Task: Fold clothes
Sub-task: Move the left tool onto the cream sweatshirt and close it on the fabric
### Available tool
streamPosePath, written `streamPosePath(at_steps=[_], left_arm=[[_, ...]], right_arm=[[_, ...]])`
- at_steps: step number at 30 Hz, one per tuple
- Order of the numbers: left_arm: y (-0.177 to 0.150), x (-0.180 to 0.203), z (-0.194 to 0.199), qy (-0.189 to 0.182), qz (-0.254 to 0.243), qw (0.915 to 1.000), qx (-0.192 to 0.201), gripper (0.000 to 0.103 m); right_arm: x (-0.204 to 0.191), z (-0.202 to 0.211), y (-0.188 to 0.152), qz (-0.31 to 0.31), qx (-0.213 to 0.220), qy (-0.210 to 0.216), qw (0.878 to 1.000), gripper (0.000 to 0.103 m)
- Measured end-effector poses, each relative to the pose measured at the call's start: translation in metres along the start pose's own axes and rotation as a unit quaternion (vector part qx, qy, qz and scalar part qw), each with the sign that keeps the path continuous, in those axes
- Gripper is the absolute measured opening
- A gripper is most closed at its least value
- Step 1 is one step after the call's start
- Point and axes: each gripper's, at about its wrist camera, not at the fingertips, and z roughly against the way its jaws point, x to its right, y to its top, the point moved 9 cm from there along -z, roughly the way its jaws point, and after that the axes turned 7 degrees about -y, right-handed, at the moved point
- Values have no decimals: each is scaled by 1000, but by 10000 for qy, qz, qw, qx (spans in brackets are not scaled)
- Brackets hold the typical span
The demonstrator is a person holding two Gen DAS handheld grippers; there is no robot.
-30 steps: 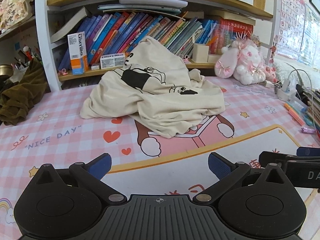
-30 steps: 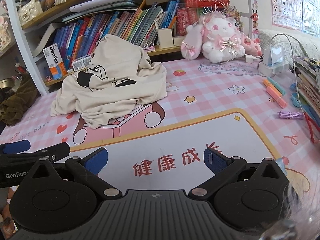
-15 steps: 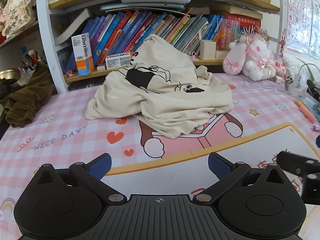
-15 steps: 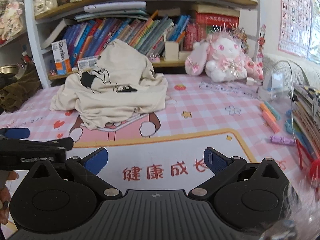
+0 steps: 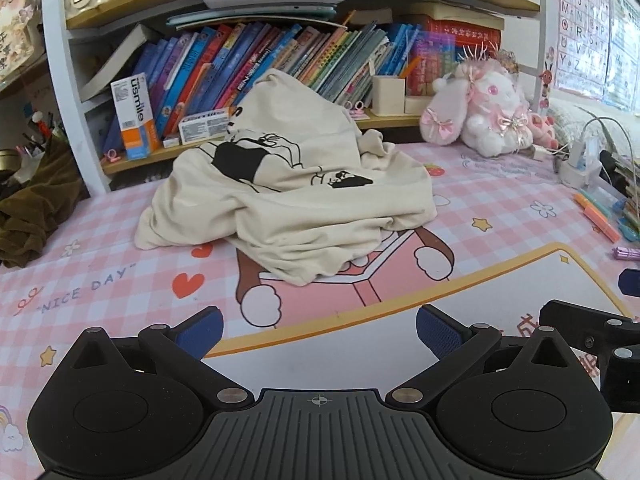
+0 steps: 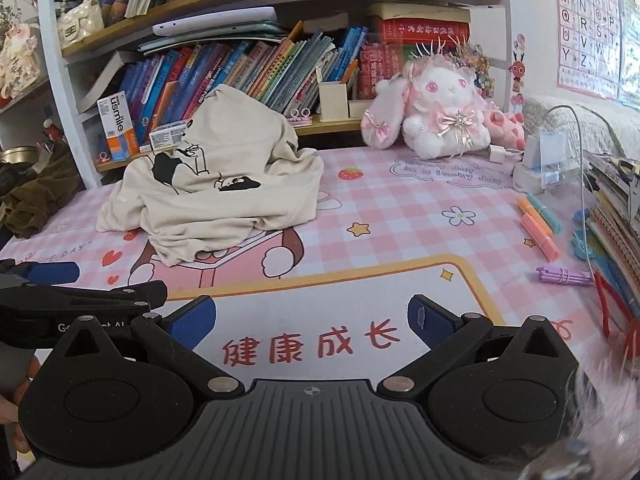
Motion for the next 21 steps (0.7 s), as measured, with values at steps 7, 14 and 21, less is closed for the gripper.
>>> streamPosePath(at_steps=[7, 14, 21], left_arm=[[2, 6, -5, 111, 120, 9999, -26, 103], [10, 4, -23, 626, -311, 9975, -81, 103], [23, 10, -53, 843, -807, 9931, -74, 103]], right_arm=[[13, -8, -2, -24, -91, 72, 9999, 103], [24, -13, -4, 40, -124, 189, 9997, 103], [43, -26, -2, -96, -298, 285, 9991, 103]])
